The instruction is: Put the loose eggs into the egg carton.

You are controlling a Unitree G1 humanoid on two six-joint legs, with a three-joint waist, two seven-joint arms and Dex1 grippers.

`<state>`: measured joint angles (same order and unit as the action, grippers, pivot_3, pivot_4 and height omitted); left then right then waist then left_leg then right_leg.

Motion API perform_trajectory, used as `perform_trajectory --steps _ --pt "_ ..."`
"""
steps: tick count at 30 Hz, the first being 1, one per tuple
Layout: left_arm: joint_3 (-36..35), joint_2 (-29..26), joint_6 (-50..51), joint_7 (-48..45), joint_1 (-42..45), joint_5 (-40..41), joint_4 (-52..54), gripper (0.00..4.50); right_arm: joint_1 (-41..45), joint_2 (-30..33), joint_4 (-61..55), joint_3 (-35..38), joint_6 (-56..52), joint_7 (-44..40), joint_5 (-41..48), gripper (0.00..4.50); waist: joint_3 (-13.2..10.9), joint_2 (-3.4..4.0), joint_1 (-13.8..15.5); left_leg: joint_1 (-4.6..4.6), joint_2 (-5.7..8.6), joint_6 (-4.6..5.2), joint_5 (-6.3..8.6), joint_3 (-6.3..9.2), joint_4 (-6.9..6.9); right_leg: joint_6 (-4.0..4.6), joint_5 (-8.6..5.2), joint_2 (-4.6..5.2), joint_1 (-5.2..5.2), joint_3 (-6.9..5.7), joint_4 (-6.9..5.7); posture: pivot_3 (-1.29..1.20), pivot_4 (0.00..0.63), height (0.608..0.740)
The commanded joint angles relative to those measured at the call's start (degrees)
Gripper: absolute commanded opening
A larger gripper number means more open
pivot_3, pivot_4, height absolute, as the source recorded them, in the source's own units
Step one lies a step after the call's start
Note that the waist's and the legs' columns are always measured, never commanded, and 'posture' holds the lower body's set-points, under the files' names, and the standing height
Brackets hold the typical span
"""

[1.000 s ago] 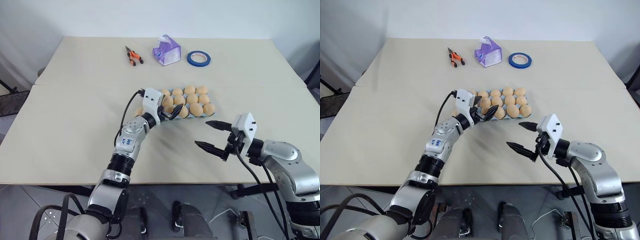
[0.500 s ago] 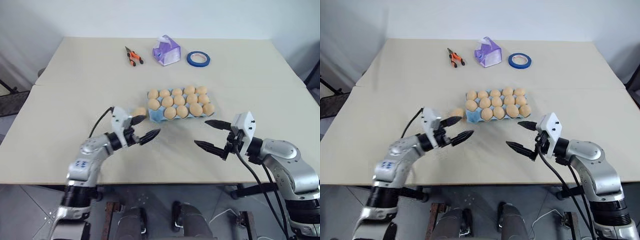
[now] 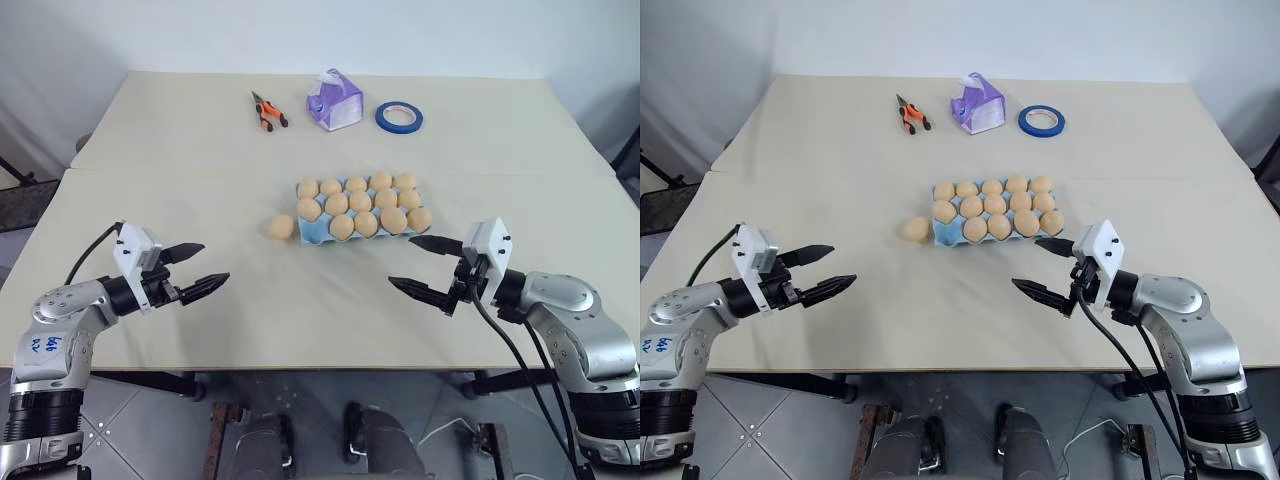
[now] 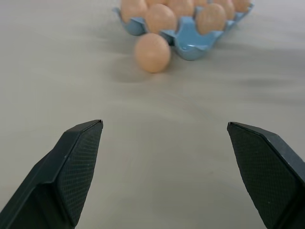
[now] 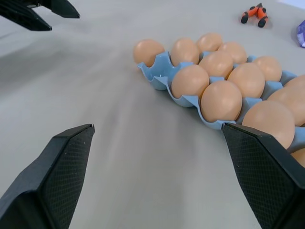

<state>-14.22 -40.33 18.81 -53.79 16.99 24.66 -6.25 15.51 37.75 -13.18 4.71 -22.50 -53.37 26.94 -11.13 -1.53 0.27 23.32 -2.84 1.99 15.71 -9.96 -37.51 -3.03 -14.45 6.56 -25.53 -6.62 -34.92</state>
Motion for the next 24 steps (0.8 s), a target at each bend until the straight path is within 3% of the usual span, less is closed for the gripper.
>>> perform_trajectory --steps 1,7,15,22,24 --pt "3.5 2.3 -5.7 0.1 7.1 -3.4 -5.7 4.46 1.2 -0.6 -0.5 -0.3 1.1 -0.1 0.1 4.5 0.0 0.0 0.2 0.0 0.0 0.0 0.0 0.0 -0.02 -0.01 0.01 0.0 0.01 0.01 0.0 0.0 0.15 0.74" --pt "10.6 10.2 -14.9 0.5 22.7 -10.4 -24.1 4.46 2.2 -1.0 -0.1 -0.6 1.3 0.2 -0.3 4.5 0.0 -0.02 0.2 0.01 0.04 0.05 -0.02 -0.06 -0.1 -0.11 0.07 -0.02 0.03 -0.07 -0.03 0.0 0.15 0.74" --pt "14.1 15.8 -25.9 5.5 36.5 -18.3 -49.9 4.46 -1.0 -0.7 -3.2 0.7 0.7 2.1 0.2 4.5 0.0 -0.02 -0.5 0.03 0.01 0.3 -0.15 -0.16 -0.16 -0.16 0.07 -0.13 0.01 -0.51 -0.03 0.0 0.15 0.74" --pt "14.7 19.6 -26.8 8.8 41.4 -21.5 -59.8 4.46 -2.8 -0.5 -5.0 1.3 0.4 3.6 0.3 4.5 0.0 -0.04 -0.3 0.06 0.02 0.42 -0.11 -0.12 -0.26 -0.17 0.08 -0.07 0.01 -0.52 -0.09 0.0 0.15 0.74" --pt "14.4 19.9 -26.0 7.7 41.6 -21.5 -60.3 4.05 -3.0 -0.4 -5.1 1.5 0.4 3.8 0.3 4.5 0.0 -0.04 -0.4 0.07 0.03 0.43 -0.11 -0.11 -0.29 -0.18 0.08 -0.07 0.01 -0.54 -0.11 0.0 0.15 0.74"
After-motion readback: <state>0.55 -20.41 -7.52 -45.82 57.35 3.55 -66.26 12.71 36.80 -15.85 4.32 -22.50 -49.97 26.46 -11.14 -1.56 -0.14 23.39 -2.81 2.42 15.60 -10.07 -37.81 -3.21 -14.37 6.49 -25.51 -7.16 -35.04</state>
